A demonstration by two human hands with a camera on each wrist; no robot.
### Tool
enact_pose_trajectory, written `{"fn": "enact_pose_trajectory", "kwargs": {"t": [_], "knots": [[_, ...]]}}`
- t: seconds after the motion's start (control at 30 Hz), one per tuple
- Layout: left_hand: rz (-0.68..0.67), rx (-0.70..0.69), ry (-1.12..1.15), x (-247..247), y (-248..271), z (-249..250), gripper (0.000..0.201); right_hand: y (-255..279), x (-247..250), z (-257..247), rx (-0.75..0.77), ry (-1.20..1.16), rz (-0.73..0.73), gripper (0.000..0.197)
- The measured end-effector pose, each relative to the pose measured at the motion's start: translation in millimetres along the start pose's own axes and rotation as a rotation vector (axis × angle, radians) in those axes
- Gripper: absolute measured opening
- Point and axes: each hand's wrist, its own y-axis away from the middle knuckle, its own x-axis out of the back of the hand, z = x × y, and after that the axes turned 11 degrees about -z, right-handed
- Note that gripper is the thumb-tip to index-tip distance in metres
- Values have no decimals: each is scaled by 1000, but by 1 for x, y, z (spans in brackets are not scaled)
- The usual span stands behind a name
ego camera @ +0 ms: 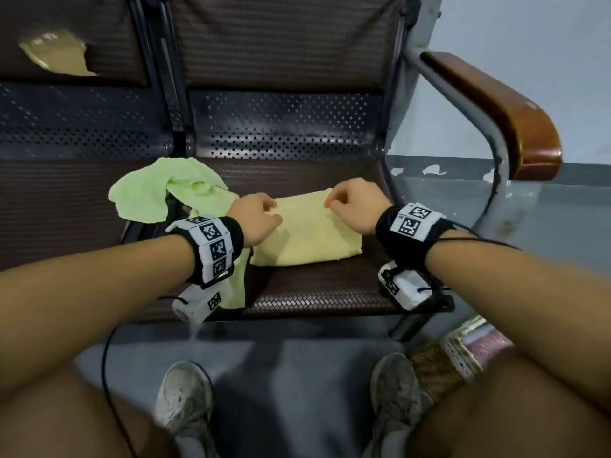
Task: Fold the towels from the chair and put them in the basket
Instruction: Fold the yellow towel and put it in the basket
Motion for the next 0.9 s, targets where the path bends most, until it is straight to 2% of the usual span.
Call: {"fn": "enact_pose_trajectory", "kwargs": {"t": [0.03, 0.07, 0.13, 0.17, 0.2, 0.27, 0.33, 0.4, 0.43, 0.53, 0.6, 0.67, 0.77, 0.9], "knots": [[-63, -38, 31, -3, 6, -2, 37, 6, -5, 2, 41, 49, -90, 25], [-132, -66, 39, -6, 11, -5, 38, 11, -11, 3, 80, 121, -185, 38], [-260, -96, -70, -12, 22, -10, 59, 20, -18, 7, 108, 254, -342, 73], [-285, -107, -132, -16, 25, -12, 69, 23, -21, 9, 108, 304, -380, 80], [-281, -115, -163, -19, 28, -15, 74, 25, -23, 10, 120, 344, -391, 77], [-233, -120, -174, -20, 31, -18, 67, 25, -23, 12, 173, 387, -358, 49], [-176, -128, -181, -15, 33, -16, 44, 27, -18, 8, 177, 350, -309, 25], [-133, -119, -135, -6, 35, -13, 19, 29, -11, 5, 150, 265, -269, 15], [-132, -120, -89, -1, 36, -12, 18, 30, -6, 4, 138, 220, -247, 16], [-177, -120, 141, 8, 38, -10, 37, 32, 6, 9, 89, 44, -204, 23], [-172, -94, 293, 10, 37, -8, 35, 32, 9, 13, 40, -146, -204, 24], [-128, -45, 310, 9, 34, -8, 31, 31, 7, 15, 2, -270, -227, 21], [-62, 41, 88, 2, 31, -10, 30, 27, -3, 18, -8, -104, -227, 22], [-208, 213, 3, -8, 27, -12, 70, 21, -15, 19, 10, 34, -103, 24]]}}
